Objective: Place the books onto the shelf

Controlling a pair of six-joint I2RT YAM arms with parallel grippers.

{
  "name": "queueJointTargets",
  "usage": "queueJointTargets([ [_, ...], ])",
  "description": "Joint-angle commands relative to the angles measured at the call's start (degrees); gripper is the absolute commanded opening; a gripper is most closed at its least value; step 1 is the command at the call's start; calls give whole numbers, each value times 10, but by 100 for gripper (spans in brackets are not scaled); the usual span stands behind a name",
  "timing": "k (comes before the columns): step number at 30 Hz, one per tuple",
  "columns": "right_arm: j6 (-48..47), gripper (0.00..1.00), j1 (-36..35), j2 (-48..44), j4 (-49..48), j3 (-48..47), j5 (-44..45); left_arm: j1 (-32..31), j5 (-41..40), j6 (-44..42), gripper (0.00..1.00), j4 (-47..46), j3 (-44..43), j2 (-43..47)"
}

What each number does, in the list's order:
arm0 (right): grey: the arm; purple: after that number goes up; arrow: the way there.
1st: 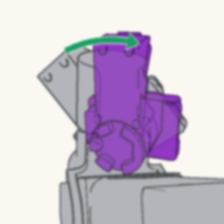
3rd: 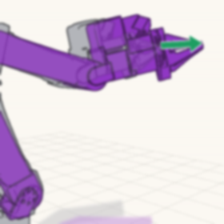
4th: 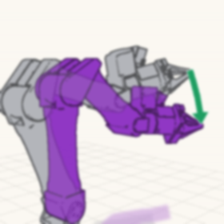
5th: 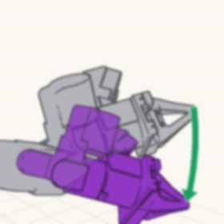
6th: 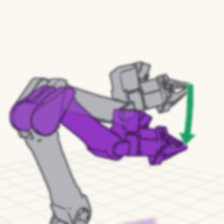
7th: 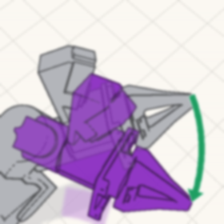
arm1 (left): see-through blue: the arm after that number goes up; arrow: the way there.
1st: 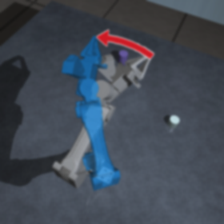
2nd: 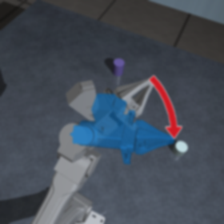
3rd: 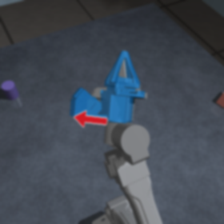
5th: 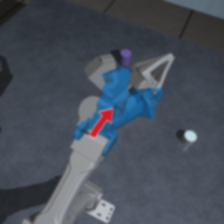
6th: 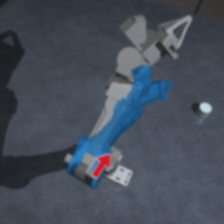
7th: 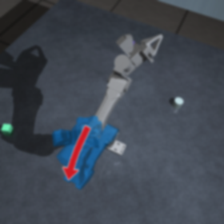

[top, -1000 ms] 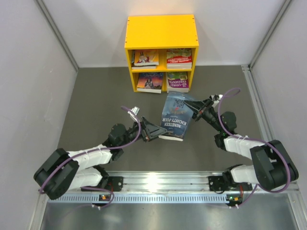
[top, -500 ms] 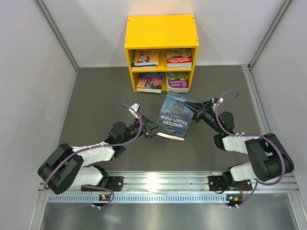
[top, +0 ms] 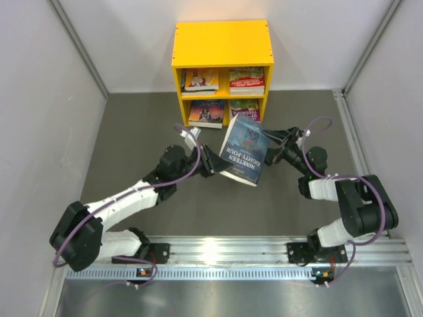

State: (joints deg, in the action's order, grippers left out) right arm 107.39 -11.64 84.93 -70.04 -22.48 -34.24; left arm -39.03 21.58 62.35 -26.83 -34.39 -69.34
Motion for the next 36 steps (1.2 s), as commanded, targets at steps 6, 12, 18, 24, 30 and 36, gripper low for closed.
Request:
queueJointTargets([
  [6,38,86,139,-44,-192,1,-122,68,-66,-86,0,48,-165,-96],
  [12,46,86,220,-78,-192,22,-188,98,-51,-55,0,-21,-226,-164],
  [18,41,84,252,-60,-193,31,-231,112,3,-15,0,-94,-256,-186],
  [24,28,84,257,-35,-193,31,-240,113,72,77,0,-269,-234,-196],
  [30,26,83,257,-29,-193,31,-245,116,78,94,0,-326,-250,-200],
  [36,26,83,261,-29,-194,35,-251,122,57,131,0,-392,-254,-228],
])
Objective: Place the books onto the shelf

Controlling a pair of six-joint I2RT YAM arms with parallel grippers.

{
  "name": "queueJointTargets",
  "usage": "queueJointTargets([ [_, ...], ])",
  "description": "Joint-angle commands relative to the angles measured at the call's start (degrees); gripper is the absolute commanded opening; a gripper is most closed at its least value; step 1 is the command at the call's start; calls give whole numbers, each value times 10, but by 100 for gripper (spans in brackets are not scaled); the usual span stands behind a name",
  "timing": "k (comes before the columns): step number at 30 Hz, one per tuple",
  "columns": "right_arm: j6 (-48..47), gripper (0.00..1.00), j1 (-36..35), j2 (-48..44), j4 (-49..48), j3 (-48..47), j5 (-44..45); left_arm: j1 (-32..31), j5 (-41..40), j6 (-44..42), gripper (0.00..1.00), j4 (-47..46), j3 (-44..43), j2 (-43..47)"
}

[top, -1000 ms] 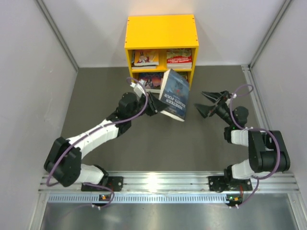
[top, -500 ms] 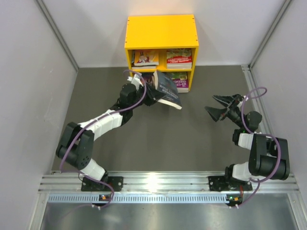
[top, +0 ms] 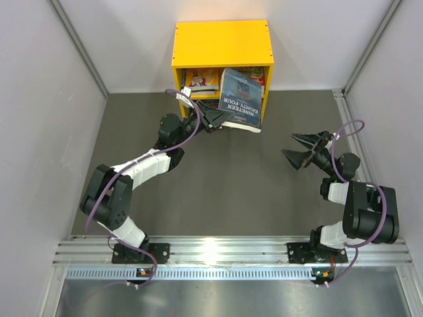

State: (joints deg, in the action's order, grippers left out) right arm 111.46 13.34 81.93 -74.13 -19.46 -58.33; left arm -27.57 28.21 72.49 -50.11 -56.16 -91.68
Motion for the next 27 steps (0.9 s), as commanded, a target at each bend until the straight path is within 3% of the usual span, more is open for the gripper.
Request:
queueJointTargets([
  [1,-13,82,12,2,-153,4,-10,9,-14,34,0,-167,-34,-14],
  [9,-19,82,15,6,-153,3,-14,14,-69,73,0,-276,-30,-76],
  [16,-25,80,16,11,-153,6,-20,16,-138,149,0,-467,-35,-185],
  [27,-30,79,18,21,-153,3,-24,16,-148,174,0,-461,-82,-218],
])
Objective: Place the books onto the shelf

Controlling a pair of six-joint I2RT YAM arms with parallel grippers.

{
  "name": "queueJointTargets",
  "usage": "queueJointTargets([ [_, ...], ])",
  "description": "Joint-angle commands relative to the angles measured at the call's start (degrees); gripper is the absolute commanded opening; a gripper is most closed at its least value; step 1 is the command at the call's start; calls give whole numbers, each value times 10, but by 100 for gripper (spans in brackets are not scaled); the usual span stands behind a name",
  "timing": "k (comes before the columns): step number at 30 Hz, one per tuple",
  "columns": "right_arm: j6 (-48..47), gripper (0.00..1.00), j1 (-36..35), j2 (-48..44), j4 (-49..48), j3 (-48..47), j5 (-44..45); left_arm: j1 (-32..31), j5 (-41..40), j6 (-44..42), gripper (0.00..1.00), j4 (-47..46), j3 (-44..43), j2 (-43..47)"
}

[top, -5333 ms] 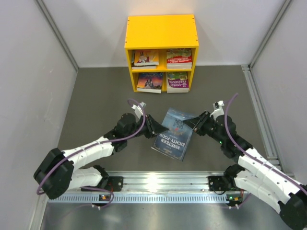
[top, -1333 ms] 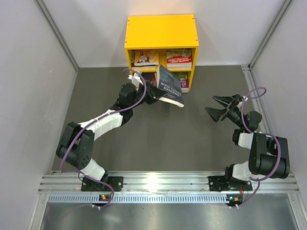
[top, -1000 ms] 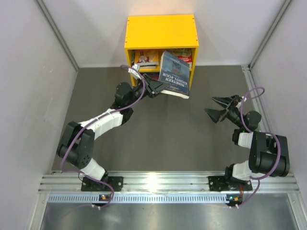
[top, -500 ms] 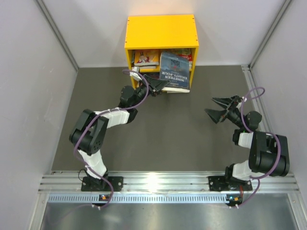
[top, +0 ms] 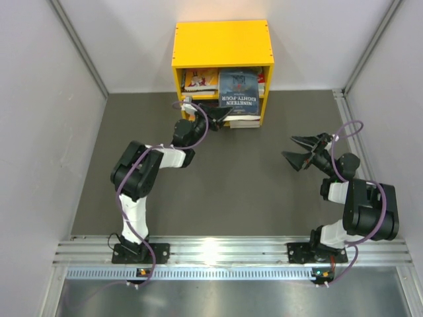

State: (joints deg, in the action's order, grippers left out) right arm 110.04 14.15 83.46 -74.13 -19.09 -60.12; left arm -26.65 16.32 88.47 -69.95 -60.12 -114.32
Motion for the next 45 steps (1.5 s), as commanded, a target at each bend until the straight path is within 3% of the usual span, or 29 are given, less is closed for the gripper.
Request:
queueJointTargets([
  [1,-16,79,10,7,-153,-3,-6,8,-26,14,0,-252,-53,4],
  [9,-18,78,10,11,-153,-9,-1,6,29,-44,0,7,-225,-43],
  [13,-18,78,10,10,-153,-5,-3,9,56,-96,0,228,-354,-99],
  [17,-18,78,10,9,-153,-2,-4,16,63,-113,1,335,-486,-155],
  [19,-18,78,10,9,-153,0,-4,22,55,-111,4,349,-503,-173],
  [23,-20,78,10,4,-153,5,-4,32,56,-107,17,387,-543,-196],
  [26,-23,77,10,6,-153,9,-4,33,72,-103,39,437,-583,-216],
  [28,-25,77,10,11,-153,11,-5,31,97,-101,87,454,-591,-219],
  [29,-26,77,9,13,-153,12,-5,28,104,-100,98,458,-588,-217],
  [40,-20,77,9,-2,-153,17,-4,18,179,-80,99,503,-525,-141],
  [45,-17,76,10,-15,-153,27,-4,15,159,-110,99,561,-462,-74],
])
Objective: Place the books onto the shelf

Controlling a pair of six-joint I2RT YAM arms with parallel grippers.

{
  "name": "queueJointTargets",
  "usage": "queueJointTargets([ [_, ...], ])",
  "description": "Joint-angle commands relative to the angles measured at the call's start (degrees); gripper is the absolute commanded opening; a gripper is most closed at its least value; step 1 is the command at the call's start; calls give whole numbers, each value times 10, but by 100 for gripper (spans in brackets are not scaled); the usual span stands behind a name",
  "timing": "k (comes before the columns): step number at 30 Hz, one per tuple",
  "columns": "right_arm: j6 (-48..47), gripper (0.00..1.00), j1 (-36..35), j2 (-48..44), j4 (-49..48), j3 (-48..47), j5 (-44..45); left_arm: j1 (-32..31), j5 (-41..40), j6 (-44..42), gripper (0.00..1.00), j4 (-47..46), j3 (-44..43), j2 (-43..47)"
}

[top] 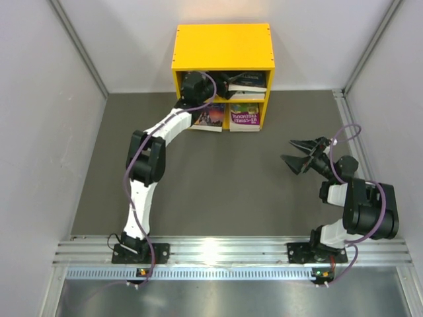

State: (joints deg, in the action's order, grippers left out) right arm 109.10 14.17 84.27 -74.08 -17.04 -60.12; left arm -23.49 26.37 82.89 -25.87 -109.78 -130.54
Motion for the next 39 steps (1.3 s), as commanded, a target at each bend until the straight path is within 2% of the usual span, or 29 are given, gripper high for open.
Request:
queueJointTargets([
  [1,-7,76,9,-24,-154,8,-4,-17,48,-78,99,132,40,97],
  [6,-8,76,9,-34,-153,18,-4,-29,-46,-174,98,275,54,141],
  [9,-9,71,9,-40,-153,24,-3,-42,-109,-205,97,276,99,162],
  [12,-9,58,9,-43,-154,28,-5,-46,-107,-191,70,218,158,165],
  [13,-9,57,9,-45,-154,28,-6,-46,-107,-180,39,194,176,164],
  [14,-9,56,9,-47,-153,30,-7,-46,-106,-176,27,186,182,161],
  [15,-9,55,9,-48,-153,30,-8,-48,-108,-173,21,181,185,160],
  [16,-9,55,9,-49,-153,31,-9,-49,-112,-172,10,180,189,160],
  [18,-10,53,9,-50,-153,34,-10,-53,-120,-171,0,180,193,168],
  [20,-14,49,9,-50,-153,38,-10,-61,-162,-192,0,214,193,192],
  [21,-17,43,9,-50,-153,39,-10,-75,-220,-225,0,234,183,200],
  [23,-27,34,9,-49,-152,41,-7,-92,-285,-258,0,300,171,219],
  [24,-30,17,9,-48,-151,41,-6,-105,-313,-286,0,314,161,222],
  [26,-34,3,9,-46,-151,43,-6,-116,-379,-303,0,332,166,232],
  [27,-35,0,9,-45,-151,42,-7,-121,-391,-309,0,328,185,237],
  [31,-39,0,9,-37,-151,44,-11,-122,-400,-294,0,264,256,261],
  [35,-49,0,9,-27,-151,46,-15,-122,-382,-262,0,124,345,291],
  [36,-50,0,9,-25,-151,47,-16,-121,-368,-245,0,63,378,295],
  [39,-57,1,9,-12,-152,52,-17,-122,-341,-217,2,7,402,301],
])
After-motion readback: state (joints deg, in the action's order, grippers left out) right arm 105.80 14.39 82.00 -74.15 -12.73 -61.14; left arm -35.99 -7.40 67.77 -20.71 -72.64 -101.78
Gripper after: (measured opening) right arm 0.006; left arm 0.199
